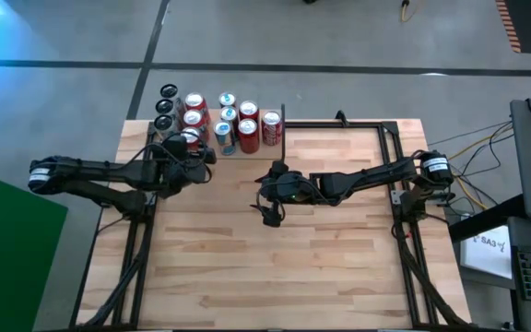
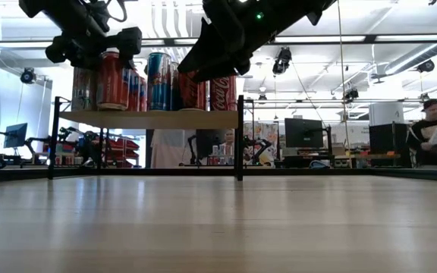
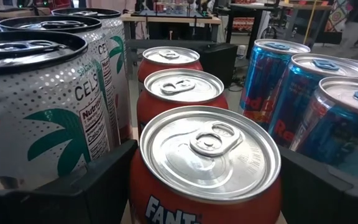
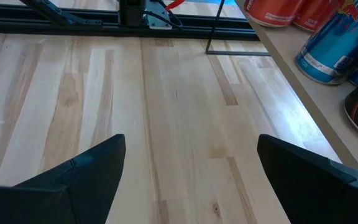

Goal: Place canned beverage on shelf
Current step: Put the red soda can on the shelf aligned with the other red soda cans

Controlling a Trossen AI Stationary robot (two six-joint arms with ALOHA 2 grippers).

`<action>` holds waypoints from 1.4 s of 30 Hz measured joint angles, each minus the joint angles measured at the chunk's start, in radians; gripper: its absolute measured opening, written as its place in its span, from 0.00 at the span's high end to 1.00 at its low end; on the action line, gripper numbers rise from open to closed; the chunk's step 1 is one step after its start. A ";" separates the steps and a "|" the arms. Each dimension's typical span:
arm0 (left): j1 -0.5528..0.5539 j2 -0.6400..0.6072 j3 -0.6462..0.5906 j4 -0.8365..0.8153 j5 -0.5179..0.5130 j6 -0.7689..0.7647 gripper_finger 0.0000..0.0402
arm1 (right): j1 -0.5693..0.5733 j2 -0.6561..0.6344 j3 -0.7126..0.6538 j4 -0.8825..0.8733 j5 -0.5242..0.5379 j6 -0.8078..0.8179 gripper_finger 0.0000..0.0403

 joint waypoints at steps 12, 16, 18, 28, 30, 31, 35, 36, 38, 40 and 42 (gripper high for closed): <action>0.000 0.000 0.000 0.010 0.000 0.010 0.21 | 0.000 0.000 0.000 0.000 0.000 0.000 0.12; 0.000 0.000 0.000 0.010 0.003 0.011 0.21 | 0.000 0.000 0.000 0.000 0.000 0.000 0.12; 0.000 0.000 0.000 0.009 0.005 0.018 0.21 | 0.000 0.000 0.000 0.000 0.000 0.000 0.12; 0.001 0.000 0.000 0.010 0.017 0.021 0.21 | 0.000 0.000 0.000 0.000 0.000 0.007 0.12; 0.002 0.000 0.000 0.010 0.017 0.021 0.21 | 0.000 0.000 0.000 0.000 0.000 0.007 0.12; 0.002 0.000 0.000 0.010 0.017 0.021 0.21 | 0.000 0.000 0.000 0.000 0.000 0.007 0.12; 0.002 0.000 0.000 0.010 0.018 0.021 0.21 | 0.000 0.000 0.000 0.000 0.000 0.008 0.12; 0.002 0.000 0.000 0.010 0.018 0.021 0.21 | 0.000 0.000 0.000 0.000 0.000 0.008 0.12; 0.002 0.000 0.000 0.010 0.018 0.021 0.21 | 0.000 0.000 0.000 0.000 0.000 0.008 0.12; 0.002 0.000 0.000 0.011 0.025 0.021 0.21 | 0.000 0.000 0.000 0.000 0.000 0.008 0.12; 0.002 0.000 0.000 0.011 0.026 0.021 0.21 | 0.000 0.000 0.000 0.000 0.000 0.008 0.12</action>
